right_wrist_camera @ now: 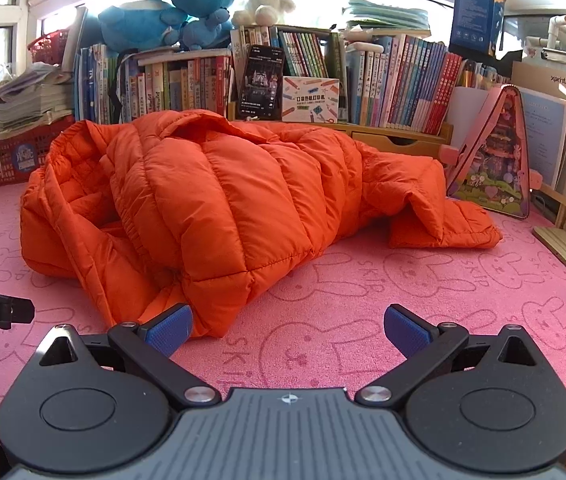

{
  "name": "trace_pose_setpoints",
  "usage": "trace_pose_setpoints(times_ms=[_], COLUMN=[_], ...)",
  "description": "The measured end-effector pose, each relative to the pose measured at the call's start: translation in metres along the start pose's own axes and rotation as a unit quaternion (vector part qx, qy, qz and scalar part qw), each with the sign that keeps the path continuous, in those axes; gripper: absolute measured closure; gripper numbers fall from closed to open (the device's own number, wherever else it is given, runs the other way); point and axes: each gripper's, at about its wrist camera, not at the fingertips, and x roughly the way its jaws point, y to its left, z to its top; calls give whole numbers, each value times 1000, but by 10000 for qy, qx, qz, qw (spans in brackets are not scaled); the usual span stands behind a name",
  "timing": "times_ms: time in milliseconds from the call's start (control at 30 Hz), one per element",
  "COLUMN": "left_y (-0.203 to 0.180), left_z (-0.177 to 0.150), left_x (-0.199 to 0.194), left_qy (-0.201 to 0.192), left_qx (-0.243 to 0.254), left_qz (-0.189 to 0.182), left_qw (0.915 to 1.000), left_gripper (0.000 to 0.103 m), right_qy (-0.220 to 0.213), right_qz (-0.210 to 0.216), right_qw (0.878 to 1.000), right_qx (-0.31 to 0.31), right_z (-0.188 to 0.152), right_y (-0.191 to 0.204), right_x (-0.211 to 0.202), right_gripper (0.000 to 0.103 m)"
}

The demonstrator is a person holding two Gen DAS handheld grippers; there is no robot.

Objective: Fold clothes
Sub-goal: 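Move both grippers toward the crumpled orange puffer jacket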

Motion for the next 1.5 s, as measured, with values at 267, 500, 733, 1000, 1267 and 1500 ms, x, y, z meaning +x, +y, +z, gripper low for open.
trace_pose_setpoints(times_ms=[267, 500, 733, 1000, 1267, 1500], left_y=[-9, -14, -12, -16, -14, -13], left_z=[2, 4, 4, 0, -2, -1], left_x=[-1, 0, 1, 6, 10, 12], left_qy=[-82, -93, -79, 18, 163, 206], left_qx=[138, 201, 228, 348, 280, 255], left_qz=[-34, -87, -122, -105, -183, -165], left_qw=[9999, 9997, 9996, 9993, 9993, 9993], left_gripper=[0, 0, 0, 0, 0, 0], right_qy=[-82, -108, -125, -86, -29, 0], right_qz=[4, 68, 79, 76, 104, 128], right_qw=[9996, 9988, 9979, 9977, 9977, 9974], right_qx=[-265, -472, -624, -663, -672, -711], right_z=[2, 5, 5, 5, 4, 2], right_y=[11, 19, 23, 24, 25, 28], right_x=[-5, -5, -5, -2, 0, 2], right_gripper=[0, 0, 0, 0, 0, 0])
